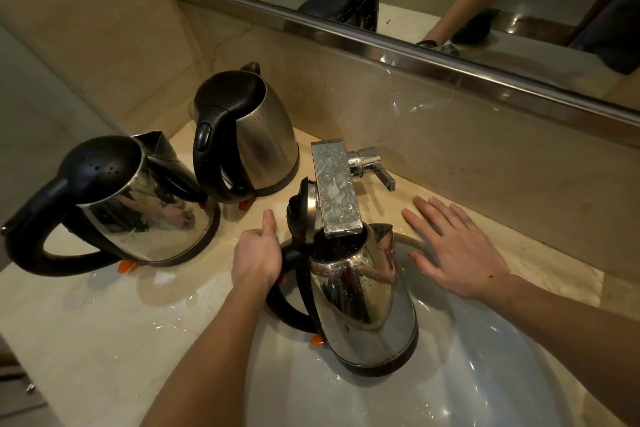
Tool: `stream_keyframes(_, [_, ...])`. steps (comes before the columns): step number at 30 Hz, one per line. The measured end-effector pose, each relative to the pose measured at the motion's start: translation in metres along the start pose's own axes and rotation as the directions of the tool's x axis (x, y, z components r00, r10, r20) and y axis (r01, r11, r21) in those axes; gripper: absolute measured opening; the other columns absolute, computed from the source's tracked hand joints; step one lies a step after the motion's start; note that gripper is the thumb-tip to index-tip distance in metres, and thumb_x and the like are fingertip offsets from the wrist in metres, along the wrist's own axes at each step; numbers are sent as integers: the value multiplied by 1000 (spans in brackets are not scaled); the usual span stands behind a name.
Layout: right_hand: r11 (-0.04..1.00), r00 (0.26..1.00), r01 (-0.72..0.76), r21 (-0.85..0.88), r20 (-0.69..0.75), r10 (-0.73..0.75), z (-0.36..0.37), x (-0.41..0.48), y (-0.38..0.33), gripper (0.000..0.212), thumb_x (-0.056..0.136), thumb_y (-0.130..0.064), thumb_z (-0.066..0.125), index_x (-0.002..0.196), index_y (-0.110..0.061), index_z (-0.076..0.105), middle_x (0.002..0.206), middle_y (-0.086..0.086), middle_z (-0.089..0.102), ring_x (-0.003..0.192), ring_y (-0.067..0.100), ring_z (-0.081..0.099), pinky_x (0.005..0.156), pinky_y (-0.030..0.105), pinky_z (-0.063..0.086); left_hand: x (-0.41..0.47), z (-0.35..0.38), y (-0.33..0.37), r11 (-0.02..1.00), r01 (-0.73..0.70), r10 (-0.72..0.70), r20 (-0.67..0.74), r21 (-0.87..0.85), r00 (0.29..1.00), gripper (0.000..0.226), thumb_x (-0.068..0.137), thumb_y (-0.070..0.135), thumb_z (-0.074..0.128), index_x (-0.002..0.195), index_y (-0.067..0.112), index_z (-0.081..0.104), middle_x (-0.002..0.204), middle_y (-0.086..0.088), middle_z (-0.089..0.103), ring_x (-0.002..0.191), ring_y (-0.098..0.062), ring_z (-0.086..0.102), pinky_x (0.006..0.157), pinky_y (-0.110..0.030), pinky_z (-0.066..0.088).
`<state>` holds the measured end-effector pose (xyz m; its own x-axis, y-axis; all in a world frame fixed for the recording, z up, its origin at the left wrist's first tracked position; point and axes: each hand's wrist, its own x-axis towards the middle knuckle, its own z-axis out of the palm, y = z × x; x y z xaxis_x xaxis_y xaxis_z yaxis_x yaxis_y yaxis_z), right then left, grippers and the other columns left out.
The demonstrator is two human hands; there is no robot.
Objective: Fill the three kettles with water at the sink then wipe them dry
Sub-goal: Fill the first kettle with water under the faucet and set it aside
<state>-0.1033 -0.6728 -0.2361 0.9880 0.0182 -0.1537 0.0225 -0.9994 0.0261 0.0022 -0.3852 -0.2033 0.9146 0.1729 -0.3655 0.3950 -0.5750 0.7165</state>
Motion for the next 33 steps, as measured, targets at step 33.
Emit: stream_keyframes(33, [1000, 1000, -6, 13, 22, 6, -5, -1, -2, 73, 94, -65, 4, 156, -28, 16, 163, 4, 16, 149, 23, 15, 117, 44, 12, 5, 0, -4, 1000, -8, 8, 12, -1, 1000, 61, 103, 55, 27, 64, 11, 44, 64, -10, 49, 66, -26, 53, 75, -42, 46])
